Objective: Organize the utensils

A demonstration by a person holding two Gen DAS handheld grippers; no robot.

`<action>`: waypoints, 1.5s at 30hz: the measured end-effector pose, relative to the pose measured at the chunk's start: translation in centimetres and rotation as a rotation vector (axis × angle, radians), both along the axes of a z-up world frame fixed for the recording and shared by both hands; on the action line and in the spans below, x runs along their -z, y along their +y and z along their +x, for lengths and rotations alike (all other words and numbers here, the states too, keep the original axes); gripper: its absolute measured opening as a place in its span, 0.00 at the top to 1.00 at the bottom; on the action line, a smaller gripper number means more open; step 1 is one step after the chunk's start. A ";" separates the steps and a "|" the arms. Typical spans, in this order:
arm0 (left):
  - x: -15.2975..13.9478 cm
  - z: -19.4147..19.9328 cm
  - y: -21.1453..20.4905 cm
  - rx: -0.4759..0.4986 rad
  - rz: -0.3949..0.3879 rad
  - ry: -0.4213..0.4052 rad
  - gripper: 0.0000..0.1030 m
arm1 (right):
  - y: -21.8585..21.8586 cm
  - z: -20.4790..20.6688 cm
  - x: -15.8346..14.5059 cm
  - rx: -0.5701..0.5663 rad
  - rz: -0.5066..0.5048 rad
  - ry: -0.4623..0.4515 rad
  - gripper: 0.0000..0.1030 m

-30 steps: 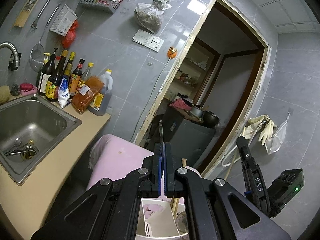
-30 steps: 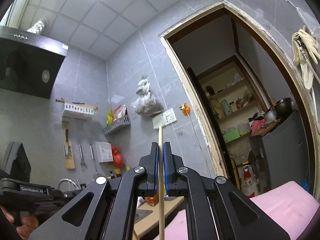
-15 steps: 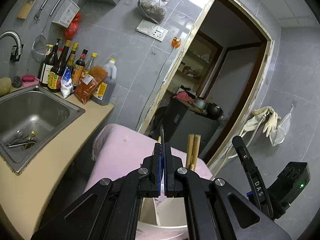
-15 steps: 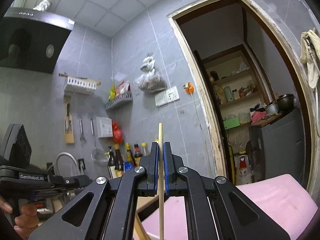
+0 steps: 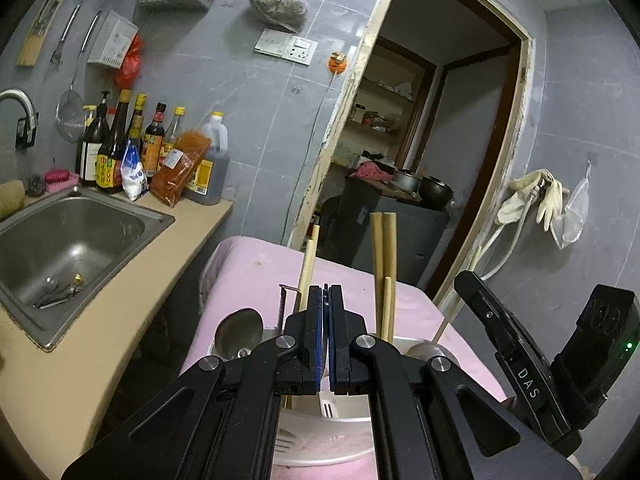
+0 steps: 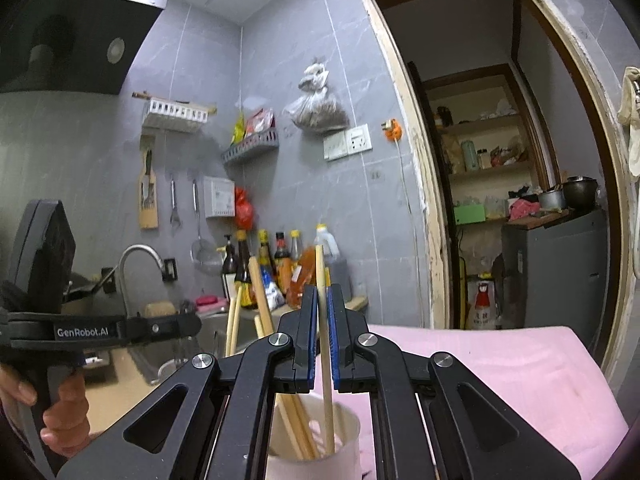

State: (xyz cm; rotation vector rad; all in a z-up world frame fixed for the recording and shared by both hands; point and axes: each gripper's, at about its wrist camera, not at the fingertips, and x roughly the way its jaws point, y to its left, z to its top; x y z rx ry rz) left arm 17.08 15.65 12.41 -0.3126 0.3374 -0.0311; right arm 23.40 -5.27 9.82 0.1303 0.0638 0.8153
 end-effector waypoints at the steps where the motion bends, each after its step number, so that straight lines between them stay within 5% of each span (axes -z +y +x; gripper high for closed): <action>1: -0.1 -0.1 -0.1 0.001 0.007 -0.004 0.99 | -0.1 -0.1 0.0 0.000 -0.002 0.002 0.96; 6: -0.7 -0.5 -0.6 0.002 0.032 -0.021 0.93 | -0.4 -0.6 -0.3 0.003 -0.014 0.008 0.94; 10: -1.2 -1.2 -0.7 0.003 0.035 -0.052 0.73 | -0.7 -1.0 -0.5 0.006 -0.014 0.010 0.89; 15: -2.1 -2.4 -1.2 -0.011 0.069 -0.075 0.70 | -1.5 -1.9 -0.9 0.016 -0.004 0.003 0.79; 21: -2.1 -4.7 -2.1 -0.068 0.133 -0.100 0.47 | -3.1 -3.8 -1.6 0.054 0.003 0.012 0.72; 24: -1.7 -6.2 -2.7 -0.095 0.170 -0.106 0.37 | -4.4 -5.2 -1.6 0.075 -0.002 0.026 0.56; 26: -1.2 -7.1 -3.0 -0.107 0.191 -0.086 0.22 | -5.2 -6.2 -1.5 0.083 -0.016 0.042 0.50; 28: -0.5 -8.0 -3.5 -0.096 0.200 -0.064 0.18 | -5.8 -7.2 -1.4 0.092 -0.036 0.054 0.46; 31: 0.6 -9.2 -4.3 -0.081 0.211 -0.038 0.13 | -7.1 -8.8 -1.0 0.105 -0.061 0.073 0.28; 45: 4.7 -14.0 -8.0 -0.083 0.278 -0.029 0.11 | -10.8 -14.9 1.5 0.233 -0.137 0.110 0.00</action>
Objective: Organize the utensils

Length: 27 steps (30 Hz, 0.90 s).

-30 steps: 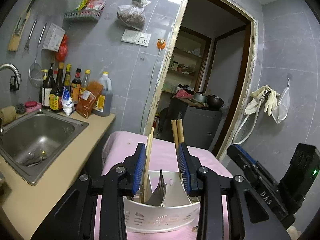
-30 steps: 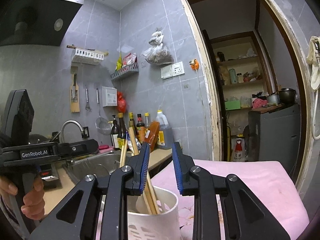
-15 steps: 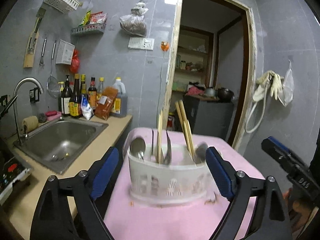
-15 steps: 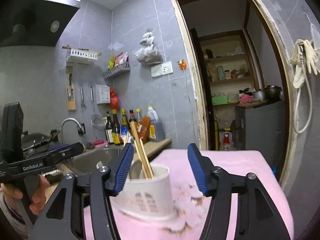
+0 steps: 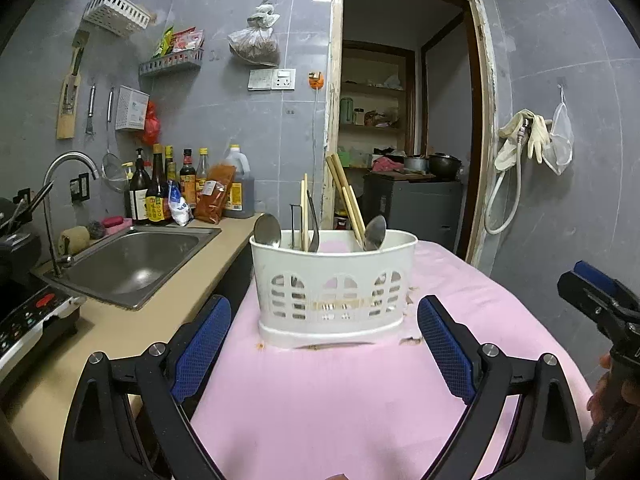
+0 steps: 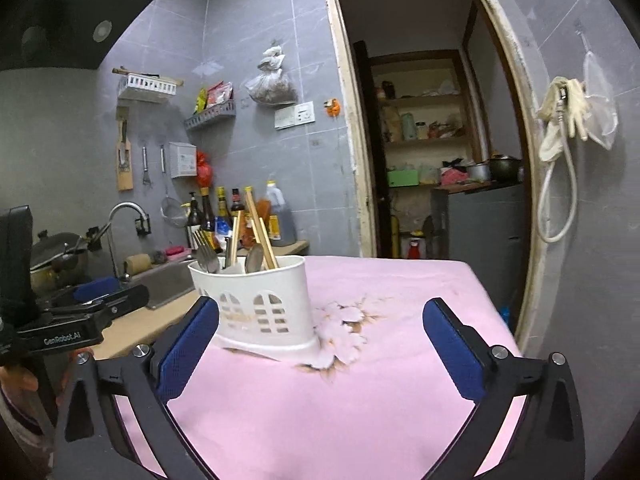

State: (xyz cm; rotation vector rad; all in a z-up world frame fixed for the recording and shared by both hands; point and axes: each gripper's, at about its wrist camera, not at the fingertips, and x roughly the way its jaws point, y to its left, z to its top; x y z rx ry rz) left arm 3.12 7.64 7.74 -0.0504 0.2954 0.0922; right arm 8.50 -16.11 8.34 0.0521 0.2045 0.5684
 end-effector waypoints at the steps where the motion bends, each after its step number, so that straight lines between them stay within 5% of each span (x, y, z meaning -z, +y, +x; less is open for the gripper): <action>1: 0.3 -0.2 -0.1 0.000 -0.003 -0.003 0.11 | -0.2 -0.4 0.1 0.012 -0.005 -0.005 0.00; 27: 1.8 -1.7 -0.2 -0.028 0.000 0.001 0.11 | -0.8 -1.7 1.7 0.065 -0.016 0.013 0.00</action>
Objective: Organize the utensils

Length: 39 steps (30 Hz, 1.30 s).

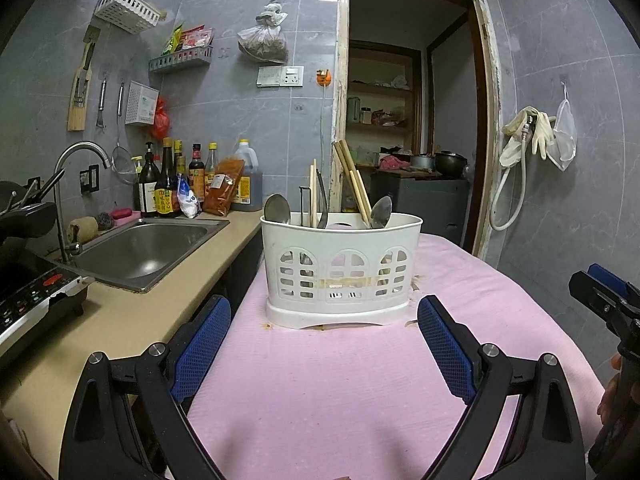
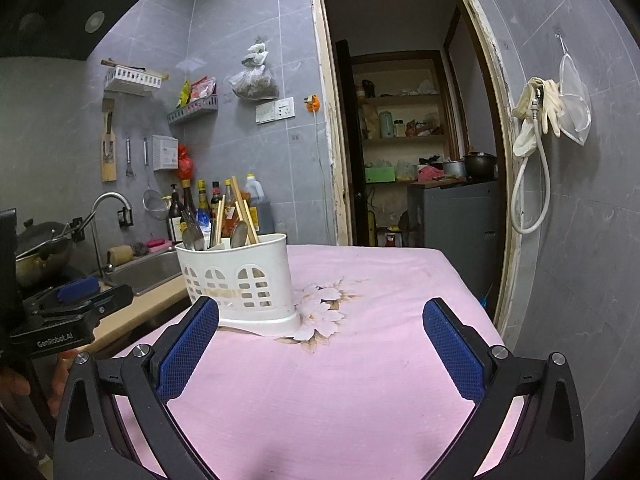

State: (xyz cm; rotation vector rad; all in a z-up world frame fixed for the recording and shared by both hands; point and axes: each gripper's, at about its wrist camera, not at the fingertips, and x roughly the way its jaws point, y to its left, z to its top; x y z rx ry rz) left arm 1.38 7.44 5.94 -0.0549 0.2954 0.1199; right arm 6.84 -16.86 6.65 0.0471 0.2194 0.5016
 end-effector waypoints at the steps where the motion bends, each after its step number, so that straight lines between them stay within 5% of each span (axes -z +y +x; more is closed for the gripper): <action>1: 0.0 0.0 0.0 0.001 0.001 0.001 0.11 | 0.0 0.0 0.0 0.000 0.000 0.000 0.00; 39: 0.3 0.3 -0.1 0.004 -0.002 0.010 0.11 | 0.4 -0.2 -0.1 -0.006 0.001 0.003 0.00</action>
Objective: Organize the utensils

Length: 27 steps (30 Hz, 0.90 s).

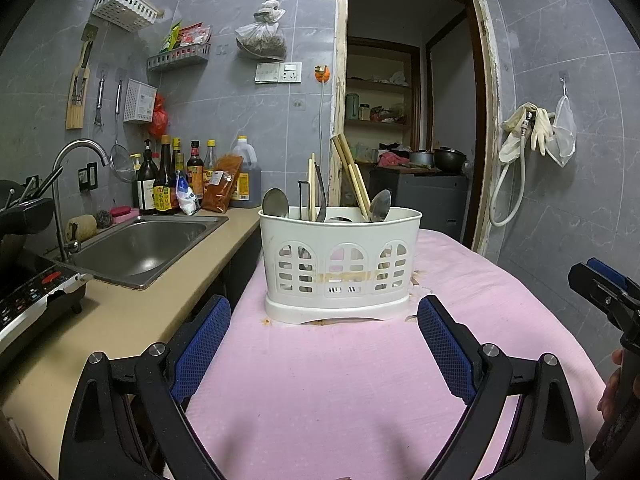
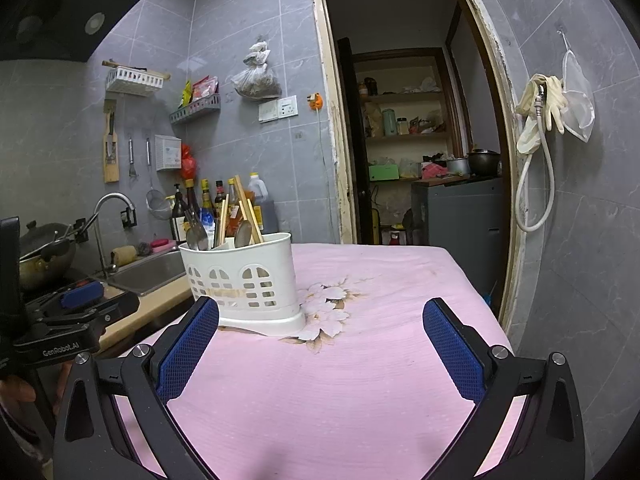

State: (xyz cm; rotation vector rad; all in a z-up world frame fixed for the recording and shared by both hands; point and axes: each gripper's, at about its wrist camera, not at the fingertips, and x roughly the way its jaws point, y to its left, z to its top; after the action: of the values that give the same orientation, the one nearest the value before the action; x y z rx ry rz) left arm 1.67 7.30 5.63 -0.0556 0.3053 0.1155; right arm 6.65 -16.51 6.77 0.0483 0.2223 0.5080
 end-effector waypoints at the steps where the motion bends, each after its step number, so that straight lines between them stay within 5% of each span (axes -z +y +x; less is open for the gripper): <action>1: 0.0 0.0 0.0 0.000 0.000 0.000 0.11 | 0.0 0.0 0.0 0.000 0.000 0.000 0.00; 27: 0.3 0.2 0.1 0.004 -0.002 0.004 0.11 | 0.4 -0.4 0.0 -0.001 -0.001 0.005 0.00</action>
State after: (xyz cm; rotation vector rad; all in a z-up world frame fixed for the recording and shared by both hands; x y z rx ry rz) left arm 1.83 7.35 5.31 -0.0571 0.3095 0.1115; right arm 6.20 -16.10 6.72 0.0482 0.2273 0.5086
